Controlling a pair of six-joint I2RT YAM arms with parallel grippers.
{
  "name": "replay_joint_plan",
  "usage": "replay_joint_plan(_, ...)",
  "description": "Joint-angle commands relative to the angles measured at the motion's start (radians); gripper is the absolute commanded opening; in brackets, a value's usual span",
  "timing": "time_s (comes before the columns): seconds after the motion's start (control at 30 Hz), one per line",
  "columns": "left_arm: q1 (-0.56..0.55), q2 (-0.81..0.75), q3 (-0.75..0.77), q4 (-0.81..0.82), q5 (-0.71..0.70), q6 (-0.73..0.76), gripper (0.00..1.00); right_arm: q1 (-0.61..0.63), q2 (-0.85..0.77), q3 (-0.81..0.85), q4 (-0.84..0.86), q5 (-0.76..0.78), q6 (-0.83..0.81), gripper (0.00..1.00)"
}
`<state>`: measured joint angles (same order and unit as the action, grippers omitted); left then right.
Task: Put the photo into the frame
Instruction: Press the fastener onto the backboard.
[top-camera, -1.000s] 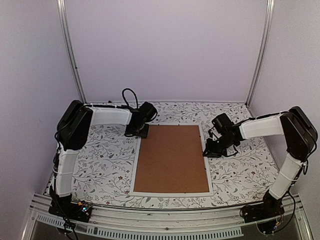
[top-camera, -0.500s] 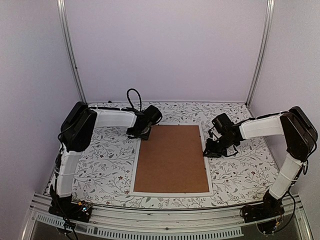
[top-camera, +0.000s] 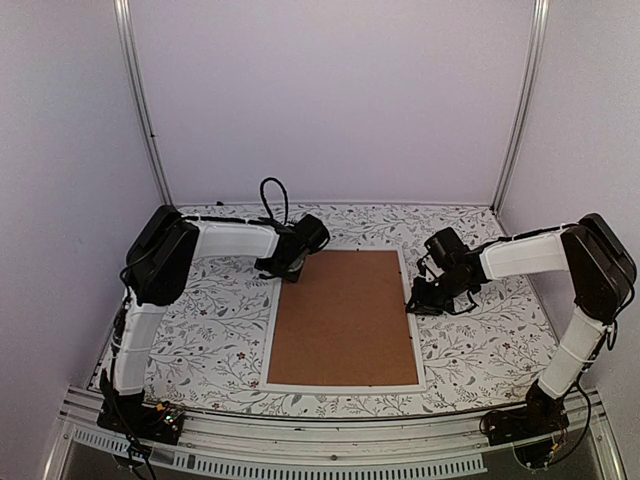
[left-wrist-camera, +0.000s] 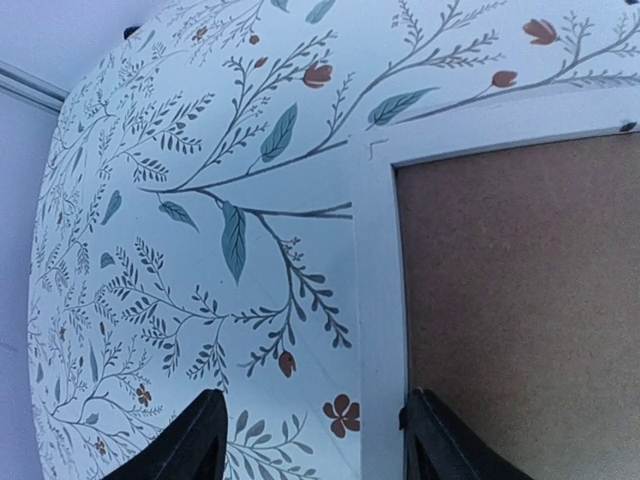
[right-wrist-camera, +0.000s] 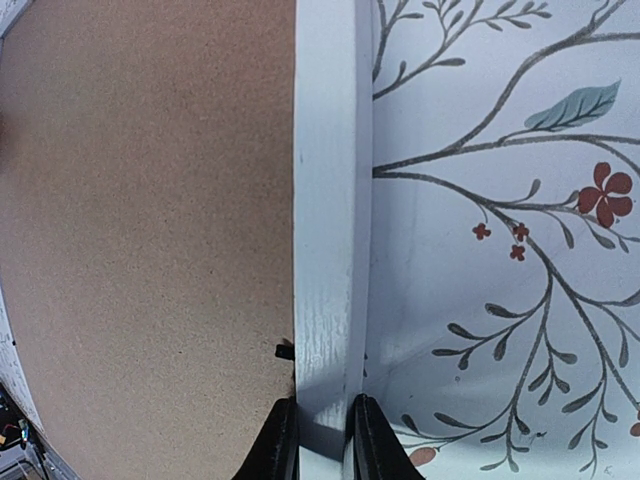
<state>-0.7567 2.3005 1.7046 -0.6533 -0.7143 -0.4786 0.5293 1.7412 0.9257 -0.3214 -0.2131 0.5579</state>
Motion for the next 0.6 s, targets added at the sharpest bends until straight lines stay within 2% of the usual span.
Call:
replay_joint_plan(0.0, -0.107, 0.104, 0.000, -0.006, 0.298, 0.060, 0.64, 0.034, 0.072, -0.061, -0.010, -0.035, 0.001, 0.18)
replay_joint_plan(0.27, -0.112, 0.124, 0.020, -0.008, 0.303, 0.153, 0.64, 0.035, 0.079, -0.059, -0.004, -0.041, 0.000, 0.18)
replay_joint_plan(0.43, -0.111, 0.143, 0.051, -0.059, 0.245, 0.170, 0.65, 0.035, 0.091, -0.049, -0.006, -0.044, -0.007, 0.19)
replay_joint_plan(0.57, -0.088, 0.048, 0.017, -0.029, 0.226, 0.131, 0.65, 0.036, 0.099, -0.040, -0.014, -0.043, -0.013, 0.19)
